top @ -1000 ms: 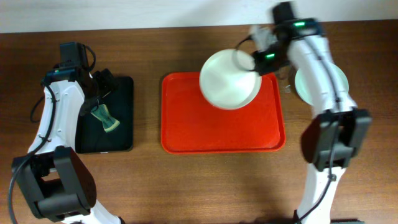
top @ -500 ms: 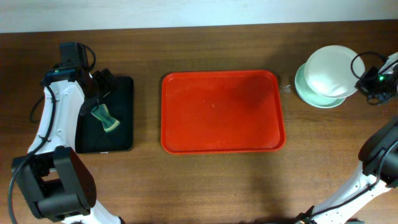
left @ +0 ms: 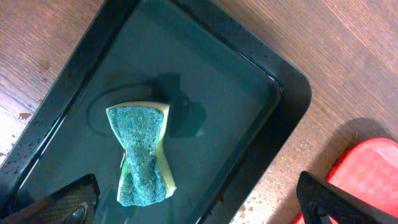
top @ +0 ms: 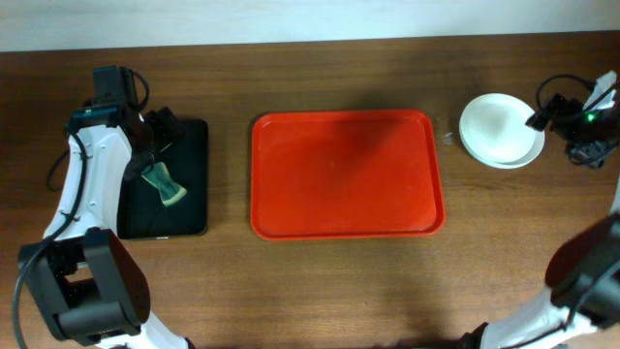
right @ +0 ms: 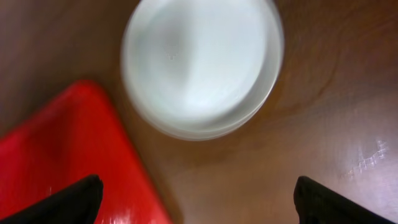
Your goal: Clean dirty plates on tray and stack at the side
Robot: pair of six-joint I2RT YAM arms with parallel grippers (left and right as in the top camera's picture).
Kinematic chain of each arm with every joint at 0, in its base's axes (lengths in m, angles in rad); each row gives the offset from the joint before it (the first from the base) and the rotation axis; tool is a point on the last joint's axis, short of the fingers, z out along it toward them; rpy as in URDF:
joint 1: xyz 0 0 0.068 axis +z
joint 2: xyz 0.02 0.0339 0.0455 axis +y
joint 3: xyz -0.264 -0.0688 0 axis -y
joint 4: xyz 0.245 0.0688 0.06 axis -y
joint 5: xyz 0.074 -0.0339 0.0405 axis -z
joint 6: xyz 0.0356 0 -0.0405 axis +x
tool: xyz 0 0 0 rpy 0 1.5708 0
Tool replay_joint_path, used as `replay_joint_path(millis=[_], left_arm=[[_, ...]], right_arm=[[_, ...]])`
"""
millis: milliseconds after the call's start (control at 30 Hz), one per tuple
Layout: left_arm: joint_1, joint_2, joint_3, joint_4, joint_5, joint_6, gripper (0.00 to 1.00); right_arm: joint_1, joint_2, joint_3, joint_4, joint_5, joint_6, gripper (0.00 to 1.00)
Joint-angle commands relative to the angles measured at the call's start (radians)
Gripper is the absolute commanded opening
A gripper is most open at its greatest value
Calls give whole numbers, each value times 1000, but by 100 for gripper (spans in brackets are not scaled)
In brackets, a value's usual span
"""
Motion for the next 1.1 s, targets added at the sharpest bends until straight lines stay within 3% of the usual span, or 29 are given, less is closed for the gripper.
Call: replay_joint_path(millis=[0, 300, 400, 767, 833, 933, 1067], left_arm=[[4, -8, 7, -1, 8, -2, 99], [4, -8, 7, -1, 8, -2, 99], [4, -8, 7, -1, 8, -2, 99], [4, -8, 7, -1, 8, -2, 99], [4, -8, 7, -1, 8, -2, 99], [4, -8, 7, -1, 8, -2, 99], [4, -8, 7, -1, 8, -2, 99]], right_arm=[[92, -158, -7, -109, 9, -103, 98], [301, -761, -162, -282, 0, -102, 98], [302, -868, -162, -322, 0, -103, 99], [304, -965, -193, -351, 54, -103, 99], [361, -1064, -285, -296, 52, -103, 99], [510, -1347, -573, -10, 53, -103, 98], [548, -1696, -929, 242, 52, -102, 99]])
